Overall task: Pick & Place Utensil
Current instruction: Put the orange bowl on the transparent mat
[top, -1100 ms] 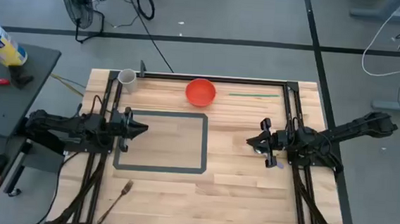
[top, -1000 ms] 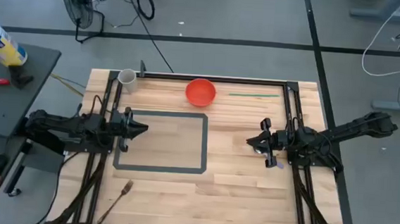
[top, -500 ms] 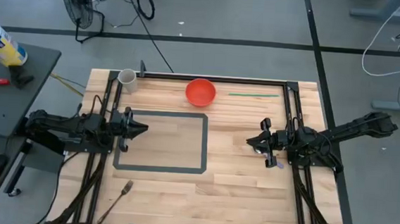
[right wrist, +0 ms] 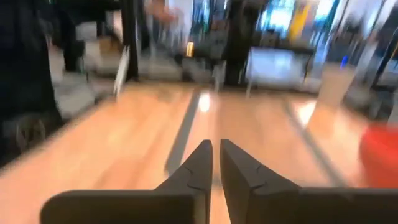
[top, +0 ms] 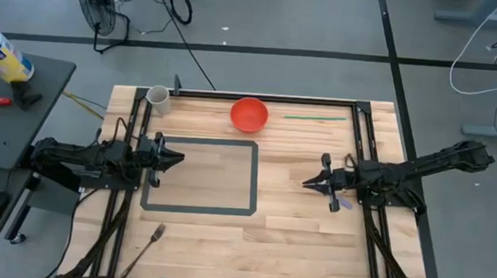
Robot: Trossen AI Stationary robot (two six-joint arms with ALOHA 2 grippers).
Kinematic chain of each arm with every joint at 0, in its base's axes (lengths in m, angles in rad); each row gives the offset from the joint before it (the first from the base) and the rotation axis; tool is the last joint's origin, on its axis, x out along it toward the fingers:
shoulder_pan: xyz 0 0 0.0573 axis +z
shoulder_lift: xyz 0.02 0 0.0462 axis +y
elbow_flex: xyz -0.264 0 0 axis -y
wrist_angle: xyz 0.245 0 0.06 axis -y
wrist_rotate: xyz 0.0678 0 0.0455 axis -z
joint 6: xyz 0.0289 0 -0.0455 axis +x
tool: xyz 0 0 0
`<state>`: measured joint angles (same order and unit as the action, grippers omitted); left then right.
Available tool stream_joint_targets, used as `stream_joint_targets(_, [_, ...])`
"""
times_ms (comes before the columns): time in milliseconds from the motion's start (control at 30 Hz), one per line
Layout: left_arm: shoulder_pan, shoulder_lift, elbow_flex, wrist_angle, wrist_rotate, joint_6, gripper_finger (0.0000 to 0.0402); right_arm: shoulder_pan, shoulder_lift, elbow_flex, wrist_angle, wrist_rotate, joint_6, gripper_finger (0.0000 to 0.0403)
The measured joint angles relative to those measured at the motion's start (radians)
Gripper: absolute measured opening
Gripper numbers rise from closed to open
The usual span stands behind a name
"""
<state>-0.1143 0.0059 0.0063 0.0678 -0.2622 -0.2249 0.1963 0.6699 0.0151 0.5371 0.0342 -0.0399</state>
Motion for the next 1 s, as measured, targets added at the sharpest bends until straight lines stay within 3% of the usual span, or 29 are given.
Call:
stream_joint_targets(167, [0.000, 0.000, 0.000, 0.015, -0.005, 0.000, 0.0046, 0.000, 0.003, 0.002, -0.007, 0.004, 0.030, 0.0036])
stream_joint_targets(367, [0.000, 0.000, 0.000, 0.024, -0.003, 0.000, 0.0046, 0.000, 0.003, 0.001, 0.050, 0.103, 0.027, 0.0036])
stream_joint_targets(667, [0.000, 0.000, 0.000, 0.029, 0.000, 0.000, 0.0046, 0.000, 0.002, 0.001, 0.409, 0.142, 0.187, 0.0036])
stream_joint_targets(800, [0.000, 0.000, 0.000, 0.029, 0.000, 0.000, 0.0046, 0.000, 0.002, 0.001, 0.545, 0.142, 0.163, 0.0036])
stream_joint_targets(1000, [0.000, 0.000, 0.000, 0.030, 0.000, 0.000, 0.0046, 0.000, 0.002, 0.001, 0.587, 0.140, 0.189, 0.0036])
